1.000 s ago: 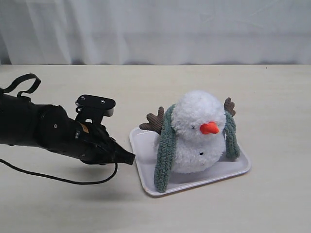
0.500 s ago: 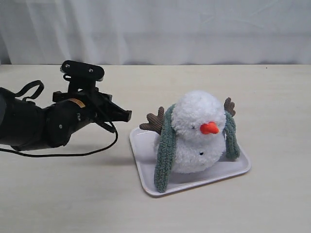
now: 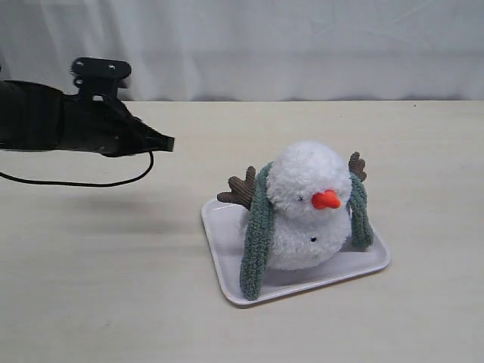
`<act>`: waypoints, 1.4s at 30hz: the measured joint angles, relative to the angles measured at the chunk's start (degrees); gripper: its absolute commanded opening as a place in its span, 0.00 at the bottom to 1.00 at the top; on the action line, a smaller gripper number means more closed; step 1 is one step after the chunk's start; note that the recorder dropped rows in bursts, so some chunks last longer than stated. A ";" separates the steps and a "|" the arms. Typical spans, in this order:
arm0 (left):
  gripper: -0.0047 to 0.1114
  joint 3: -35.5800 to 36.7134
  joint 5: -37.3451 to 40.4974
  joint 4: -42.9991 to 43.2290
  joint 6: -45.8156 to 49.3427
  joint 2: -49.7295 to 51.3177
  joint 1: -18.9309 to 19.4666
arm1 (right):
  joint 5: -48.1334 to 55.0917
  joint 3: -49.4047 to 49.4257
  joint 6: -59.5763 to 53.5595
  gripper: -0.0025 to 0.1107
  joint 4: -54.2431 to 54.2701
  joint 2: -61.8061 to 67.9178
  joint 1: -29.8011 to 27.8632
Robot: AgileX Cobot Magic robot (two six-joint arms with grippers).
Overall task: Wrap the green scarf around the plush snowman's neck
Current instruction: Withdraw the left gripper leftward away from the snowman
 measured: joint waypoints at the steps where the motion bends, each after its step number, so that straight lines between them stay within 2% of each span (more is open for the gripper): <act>1: 0.04 0.00 6.30 0.00 0.00 0.59 0.91 | 0.00 0.00 0.00 0.06 0.00 0.00 0.00; 3: 0.04 -0.24 18.05 0.00 -1.28 1.41 3.12 | 0.00 0.00 0.00 0.06 0.00 0.00 0.00; 6: 0.04 -0.62 27.54 0.00 -1.82 1.66 6.33 | 0.00 0.00 0.00 0.06 0.00 0.00 0.00; 9: 0.04 -0.45 37.79 0.00 3.79 1.66 9.01 | 0.00 0.00 0.00 0.06 0.00 0.00 0.00; 11: 0.04 0.22 43.16 -0.11 9.32 1.66 9.74 | 0.00 0.00 0.00 0.06 0.00 0.00 0.00; 13: 0.04 0.77 43.44 -0.11 13.73 1.66 9.27 | 0.00 0.00 0.00 0.06 0.00 0.00 0.00; 15: 0.04 1.70 35.14 -0.11 18.39 1.55 7.29 | 0.00 0.00 0.00 0.06 0.00 0.00 0.00; 18: 0.04 2.05 7.81 0.88 23.67 1.83 2.19 | 0.00 0.00 0.00 0.06 0.00 0.00 0.00; 21: 0.04 2.05 -16.46 5.64 23.24 2.21 -2.23 | 0.00 0.00 0.00 0.06 0.00 0.00 0.00; 24: 0.04 2.33 -41.35 15.85 9.52 2.21 -4.91 | 0.00 0.00 0.00 0.06 0.00 0.00 0.00; 25: 0.04 2.86 -47.97 19.25 3.64 1.90 -5.31 | 0.00 0.00 0.00 0.06 0.00 0.00 0.00; 26: 0.04 3.45 -51.01 21.65 -0.38 1.41 -5.48 | 0.00 0.00 0.00 0.06 0.00 0.00 0.00; 28: 0.04 5.34 -49.37 28.35 -10.80 -0.32 -5.48 | 0.00 0.00 0.00 0.06 0.00 0.00 0.00; 30: 0.04 7.08 -42.40 40.45 -27.88 -1.68 -5.48 | 0.00 0.00 0.00 0.06 0.00 0.00 0.00; 32: 0.04 8.82 -37.98 56.38 -49.29 -2.52 -4.98 | 0.00 0.00 0.00 0.06 0.00 0.00 0.00; 33: 0.04 9.67 -37.35 67.09 -62.78 -2.65 -4.58 | 0.00 0.00 0.00 0.06 0.00 0.00 0.00; 34: 0.04 10.54 -37.94 78.64 -76.70 -2.69 -3.95 | 0.00 0.00 0.00 0.06 0.00 0.00 0.00; 37: 0.04 12.48 -45.61 106.60 -108.72 -2.69 -1.44 | 0.00 0.00 0.00 0.06 0.00 0.00 0.00; 39: 0.04 12.45 -47.75 116.07 -120.97 -2.79 -0.37 | 0.00 0.00 0.00 0.06 0.00 0.00 0.00; 42: 0.04 9.59 -37.57 122.09 -126.72 -3.00 0.25 | 0.00 0.00 0.00 0.06 0.00 0.00 0.00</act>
